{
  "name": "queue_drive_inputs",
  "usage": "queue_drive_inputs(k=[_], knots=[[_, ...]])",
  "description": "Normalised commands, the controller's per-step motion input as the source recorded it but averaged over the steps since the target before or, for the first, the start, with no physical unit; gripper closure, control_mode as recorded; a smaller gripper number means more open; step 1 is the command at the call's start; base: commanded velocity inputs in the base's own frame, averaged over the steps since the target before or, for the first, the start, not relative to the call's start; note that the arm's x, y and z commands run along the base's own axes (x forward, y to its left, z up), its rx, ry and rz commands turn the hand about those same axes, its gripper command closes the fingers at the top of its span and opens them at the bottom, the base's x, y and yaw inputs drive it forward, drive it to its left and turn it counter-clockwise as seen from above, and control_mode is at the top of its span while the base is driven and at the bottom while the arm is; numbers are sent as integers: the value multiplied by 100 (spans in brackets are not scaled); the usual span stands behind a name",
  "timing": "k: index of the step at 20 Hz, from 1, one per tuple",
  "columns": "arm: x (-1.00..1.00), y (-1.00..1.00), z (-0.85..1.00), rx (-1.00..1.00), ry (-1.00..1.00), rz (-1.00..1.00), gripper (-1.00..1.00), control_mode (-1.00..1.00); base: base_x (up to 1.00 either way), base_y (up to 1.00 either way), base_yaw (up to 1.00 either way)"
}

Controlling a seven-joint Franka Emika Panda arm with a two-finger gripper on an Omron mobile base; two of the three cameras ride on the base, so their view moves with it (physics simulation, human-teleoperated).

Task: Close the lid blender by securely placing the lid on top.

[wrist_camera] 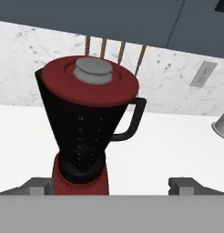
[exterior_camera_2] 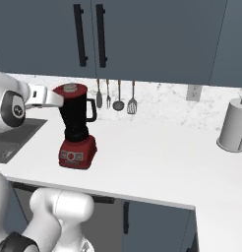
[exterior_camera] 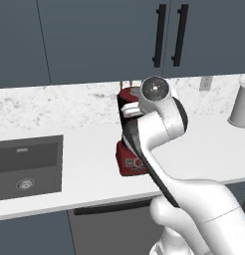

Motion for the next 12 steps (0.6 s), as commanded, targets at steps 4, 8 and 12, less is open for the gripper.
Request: queue_drive_inputs(k=[4,8,12], knots=[[-68,-49,0,8,-26,0,-100,-100,0,0,0],[-25,-74,0,29,-11,0,-100,-100,0,0,0],[0,-58,0,33,-1,0,-100,-100,0,0,0]])
